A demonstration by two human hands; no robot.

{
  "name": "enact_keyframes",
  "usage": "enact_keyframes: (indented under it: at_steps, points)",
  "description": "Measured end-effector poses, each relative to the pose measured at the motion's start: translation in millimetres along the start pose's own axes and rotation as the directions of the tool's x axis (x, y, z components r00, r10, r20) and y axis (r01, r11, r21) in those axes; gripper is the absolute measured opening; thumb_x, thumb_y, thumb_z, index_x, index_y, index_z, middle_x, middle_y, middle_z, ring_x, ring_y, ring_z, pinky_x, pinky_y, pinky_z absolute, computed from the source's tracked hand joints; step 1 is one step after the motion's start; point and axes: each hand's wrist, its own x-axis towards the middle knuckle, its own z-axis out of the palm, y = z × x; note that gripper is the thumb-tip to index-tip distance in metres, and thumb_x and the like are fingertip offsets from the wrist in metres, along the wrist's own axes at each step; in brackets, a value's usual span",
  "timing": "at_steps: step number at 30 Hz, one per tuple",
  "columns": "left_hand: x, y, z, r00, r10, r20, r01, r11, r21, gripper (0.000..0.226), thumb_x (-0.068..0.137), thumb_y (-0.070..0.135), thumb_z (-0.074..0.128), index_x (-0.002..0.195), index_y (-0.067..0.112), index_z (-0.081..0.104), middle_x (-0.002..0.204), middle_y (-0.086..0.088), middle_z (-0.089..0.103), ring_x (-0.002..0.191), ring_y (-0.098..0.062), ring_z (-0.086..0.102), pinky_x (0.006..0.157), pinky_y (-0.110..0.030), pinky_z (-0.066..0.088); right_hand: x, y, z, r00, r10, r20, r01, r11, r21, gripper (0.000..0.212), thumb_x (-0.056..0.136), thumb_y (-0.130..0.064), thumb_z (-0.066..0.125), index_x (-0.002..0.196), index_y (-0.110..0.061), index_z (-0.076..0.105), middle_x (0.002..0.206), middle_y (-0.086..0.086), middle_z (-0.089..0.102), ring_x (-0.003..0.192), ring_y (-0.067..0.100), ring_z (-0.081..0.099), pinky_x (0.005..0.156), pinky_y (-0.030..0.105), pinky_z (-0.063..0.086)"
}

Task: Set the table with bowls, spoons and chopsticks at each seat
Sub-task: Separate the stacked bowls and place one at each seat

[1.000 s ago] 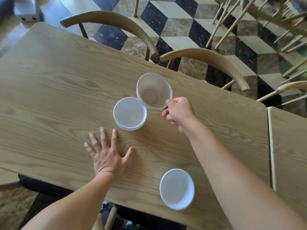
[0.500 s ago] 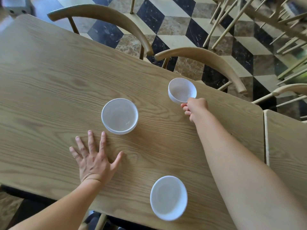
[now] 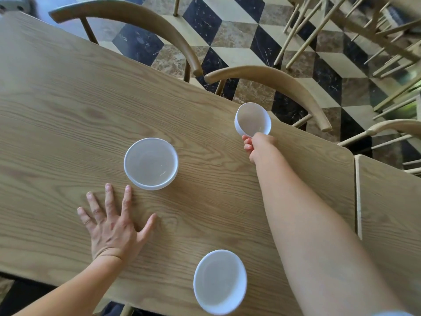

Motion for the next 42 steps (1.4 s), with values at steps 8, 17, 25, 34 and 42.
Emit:
enact_keyframes:
  at_steps: [8,17,25,34,42]
  points:
    - [0,0,-1,1.000,0.007,-0.028,-0.007,1.000,-0.008,0.104,0.071,0.084,0.032,0.155,0.023,0.032,0.165,-0.018,0.016,0.149,-0.050,-0.002,0.117,-0.063,-0.006,10,0,5,1.000,0.013,0.016,-0.014,1.000,0.017,0.028,0.091,0.003,0.029,0.076,0.000,0.052,0.063,0.013,0.062,0.033,0.010,0.038,0.031,0.015,0.024]
    - [0,-1,2,1.000,0.013,-0.027,-0.013,1.000,-0.002,0.103,0.071,0.084,0.033,0.155,0.024,0.030,0.165,-0.018,0.015,0.149,-0.049,-0.002,0.117,-0.063,-0.006,12,0,10,1.000,0.009,-0.015,-0.008,1.000,0.028,0.029,0.090,0.002,0.032,0.075,0.001,0.057,0.059,0.011,0.063,0.031,0.009,0.041,0.031,0.013,0.029]
    - [0,0,0,1.000,0.010,-0.025,-0.011,1.000,-0.013,0.104,0.071,0.084,0.033,0.156,0.023,0.030,0.165,-0.018,0.014,0.149,-0.050,-0.003,0.117,-0.063,-0.007,13,4,5,0.998,-0.009,-0.066,0.010,1.000,0.011,0.029,0.088,0.002,0.035,0.071,0.002,0.059,0.061,0.011,0.067,0.033,0.010,0.048,0.034,0.016,0.037]
    - [1,-2,4,0.999,0.014,-0.040,-0.014,1.000,-0.003,0.103,0.072,0.084,0.033,0.155,0.023,0.029,0.165,-0.018,0.014,0.150,-0.049,-0.004,0.117,-0.063,-0.007,16,6,-3,0.997,-0.022,-0.073,0.022,1.000,0.010,0.029,0.088,0.002,0.036,0.071,0.002,0.060,0.062,0.011,0.066,0.033,0.011,0.050,0.035,0.016,0.039]
    - [1,-3,6,0.999,0.012,-0.044,-0.012,1.000,0.001,0.103,0.072,0.084,0.035,0.156,0.024,0.028,0.166,-0.017,0.012,0.150,-0.048,-0.005,0.116,-0.065,-0.005,17,6,-6,0.993,-0.049,-0.109,0.052,0.998,0.025,0.027,0.085,0.002,0.036,0.067,-0.002,0.056,0.057,0.008,0.063,0.033,0.010,0.050,0.039,0.019,0.042]
